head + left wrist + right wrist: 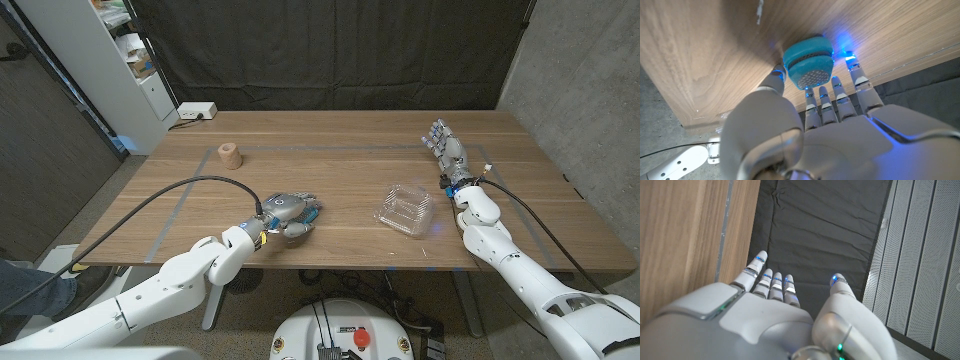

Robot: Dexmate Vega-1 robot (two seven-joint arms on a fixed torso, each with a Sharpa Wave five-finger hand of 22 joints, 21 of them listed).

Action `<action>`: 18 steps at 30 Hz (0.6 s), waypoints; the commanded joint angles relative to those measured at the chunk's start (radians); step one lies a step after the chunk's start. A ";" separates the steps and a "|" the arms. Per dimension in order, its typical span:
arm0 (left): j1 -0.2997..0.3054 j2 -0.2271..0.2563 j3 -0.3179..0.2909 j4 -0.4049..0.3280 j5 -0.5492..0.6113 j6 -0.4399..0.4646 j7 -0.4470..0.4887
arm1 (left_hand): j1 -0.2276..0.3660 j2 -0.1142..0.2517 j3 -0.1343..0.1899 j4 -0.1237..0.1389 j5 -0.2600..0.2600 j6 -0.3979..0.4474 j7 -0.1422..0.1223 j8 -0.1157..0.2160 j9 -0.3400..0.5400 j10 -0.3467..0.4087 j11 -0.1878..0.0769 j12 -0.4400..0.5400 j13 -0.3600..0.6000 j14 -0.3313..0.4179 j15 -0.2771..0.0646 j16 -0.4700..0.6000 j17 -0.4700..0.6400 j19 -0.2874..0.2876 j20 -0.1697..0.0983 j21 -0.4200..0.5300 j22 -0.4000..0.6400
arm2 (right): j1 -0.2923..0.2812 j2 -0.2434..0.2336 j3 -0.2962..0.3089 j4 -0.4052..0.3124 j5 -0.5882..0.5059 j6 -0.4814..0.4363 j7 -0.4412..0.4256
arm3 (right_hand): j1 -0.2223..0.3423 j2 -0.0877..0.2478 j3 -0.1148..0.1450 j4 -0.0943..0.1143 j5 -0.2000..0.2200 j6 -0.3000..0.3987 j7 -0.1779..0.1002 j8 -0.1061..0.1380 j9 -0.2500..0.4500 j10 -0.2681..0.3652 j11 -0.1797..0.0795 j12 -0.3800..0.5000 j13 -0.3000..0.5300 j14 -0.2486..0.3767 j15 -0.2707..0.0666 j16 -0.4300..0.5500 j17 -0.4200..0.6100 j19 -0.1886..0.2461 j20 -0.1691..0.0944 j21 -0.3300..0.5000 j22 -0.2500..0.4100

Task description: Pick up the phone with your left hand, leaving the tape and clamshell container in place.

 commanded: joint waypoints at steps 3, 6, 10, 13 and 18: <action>-0.004 -0.012 0.007 -0.001 -0.006 0.007 0.004 | 0.133 0.048 0.020 -0.002 0.006 0.008 0.016 0.001 0.008 0.029 0.015 0.008 0.012 0.060 -0.019 0.044 0.035 0.111 -0.004 0.053 0.013 | 0.009 0.002 0.003 0.016 0.008 0.002 0.014 | -0.001 0.011 -0.005 -0.001 -0.001 0.007 -0.007 -0.002 0.002 0.006 0.002 0.000 0.002 0.004 0.001 0.006 0.004 0.003 0.003 0.000 0.003; -0.002 -0.017 0.010 -0.003 -0.001 0.014 0.009 | 0.181 0.065 0.019 -0.001 0.009 0.023 0.025 0.007 0.012 0.045 0.012 0.016 0.018 0.083 -0.026 0.067 0.056 0.148 -0.006 0.073 0.016 | 0.010 0.003 0.004 0.022 0.011 0.003 0.020 | -0.001 0.011 -0.005 -0.001 -0.001 0.007 -0.007 -0.002 0.002 0.007 0.001 0.000 0.002 0.004 0.000 0.006 0.004 0.004 0.003 0.000 0.003; 0.000 -0.020 0.008 -0.003 -0.006 0.013 0.019 | 0.219 0.080 0.018 0.000 0.012 0.047 0.023 0.018 0.017 0.070 0.016 0.028 0.026 0.105 -0.035 0.090 0.076 0.176 -0.010 0.090 0.017 | 0.011 0.003 0.005 0.026 0.014 0.004 0.025 | -0.001 0.011 -0.005 -0.002 -0.001 0.007 -0.007 -0.002 0.002 0.007 0.001 0.000 0.002 0.005 0.000 0.006 0.004 0.004 0.003 0.000 0.003; 0.003 -0.020 0.008 -0.004 -0.007 0.016 0.023 | 0.244 0.088 0.013 0.001 0.014 0.059 0.024 0.023 0.021 0.080 0.013 0.035 0.032 0.113 -0.041 0.105 0.093 0.184 -0.017 0.098 0.018 | 0.012 0.005 0.006 0.032 0.018 0.006 0.030 | -0.001 0.012 -0.006 -0.001 -0.001 0.006 -0.007 -0.002 0.002 0.007 0.002 0.000 0.002 0.005 0.000 0.006 0.005 0.004 0.003 0.000 0.003; 0.005 -0.016 0.006 -0.004 -0.021 0.006 0.027 | 0.253 0.094 0.006 0.006 0.014 0.073 0.026 0.029 0.024 0.089 0.010 0.040 0.037 0.123 -0.043 0.118 0.105 0.185 -0.021 0.103 0.018 | 0.011 0.007 0.008 0.036 0.022 0.008 0.035 | -0.002 0.012 -0.006 -0.002 -0.001 0.007 -0.006 -0.002 0.002 0.007 0.002 0.000 0.002 0.005 0.000 0.006 0.005 0.004 0.004 0.000 0.003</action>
